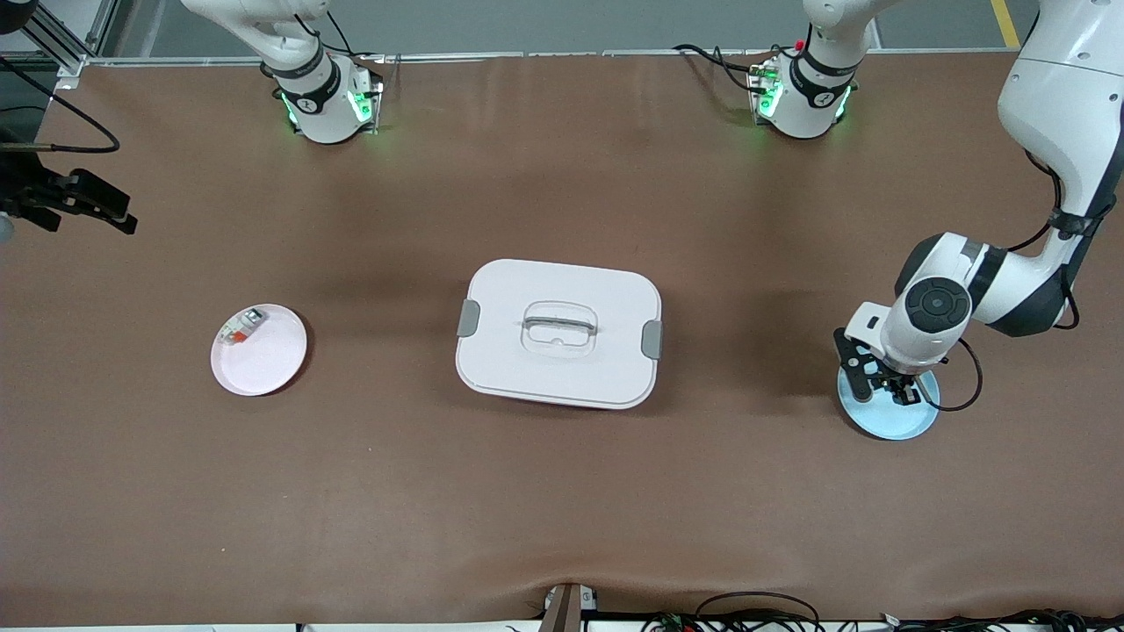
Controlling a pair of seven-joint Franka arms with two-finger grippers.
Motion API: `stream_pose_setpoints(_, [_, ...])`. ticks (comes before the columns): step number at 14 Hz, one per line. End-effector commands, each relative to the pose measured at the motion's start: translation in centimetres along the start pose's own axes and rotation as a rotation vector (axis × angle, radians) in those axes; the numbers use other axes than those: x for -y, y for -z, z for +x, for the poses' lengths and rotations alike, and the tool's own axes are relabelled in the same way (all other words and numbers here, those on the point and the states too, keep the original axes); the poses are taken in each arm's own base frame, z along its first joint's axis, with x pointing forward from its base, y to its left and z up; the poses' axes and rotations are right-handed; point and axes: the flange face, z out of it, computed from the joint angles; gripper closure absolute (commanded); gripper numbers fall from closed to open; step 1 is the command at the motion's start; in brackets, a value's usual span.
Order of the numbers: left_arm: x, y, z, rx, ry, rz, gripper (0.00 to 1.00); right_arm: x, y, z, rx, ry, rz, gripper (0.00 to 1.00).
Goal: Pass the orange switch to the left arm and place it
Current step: 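Move the switch with the left gripper over the light-blue plate, then lower the switch onto the blue plate and open the left gripper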
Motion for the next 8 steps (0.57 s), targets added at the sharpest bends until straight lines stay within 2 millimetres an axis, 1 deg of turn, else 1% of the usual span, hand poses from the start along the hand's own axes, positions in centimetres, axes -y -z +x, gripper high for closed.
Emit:
stream_pose_setpoints(1, [0.2,-0.7,-0.1,-0.001,-0.009,0.012,1.00,-1.0,0.2,-0.7,-0.009,0.016,0.018,0.00])
stream_pose_setpoints(2, [-0.2,-1.6,0.1,-0.004,-0.012,-0.005,1.00,-1.0,0.4,-0.7,-0.012,0.014,0.018,0.00])
stream_pose_setpoints(3, [-0.3,-1.8,0.2,-0.006,-0.011,-0.009,1.00,-0.9,0.4,-0.7,-0.012,0.016,0.018,0.00])
stream_pose_setpoints(4, [-0.3,-1.8,0.1,-0.004,-0.009,-0.009,0.98,-0.6,0.5,-0.7,-0.013,0.022,0.018,0.00])
stream_pose_setpoints(5, [-0.2,-1.7,0.0,-0.002,-0.012,-0.006,0.84,-0.4,0.6,-0.7,-0.015,0.022,0.016,0.00])
stream_pose_setpoints(6, [-0.1,-1.6,0.0,-0.002,-0.009,-0.004,0.50,-0.3,0.6,-0.7,-0.015,0.020,0.016,0.00])
stream_pose_setpoints(7, [0.1,-1.4,-0.1,-0.005,-0.005,0.002,0.00,-0.3,0.6,-0.7,-0.013,0.019,0.016,0.00])
stream_pose_setpoints(8, [0.3,-0.7,0.3,-0.003,-0.005,0.016,0.00,-0.3,0.6,-0.7,-0.012,0.017,0.016,0.00])
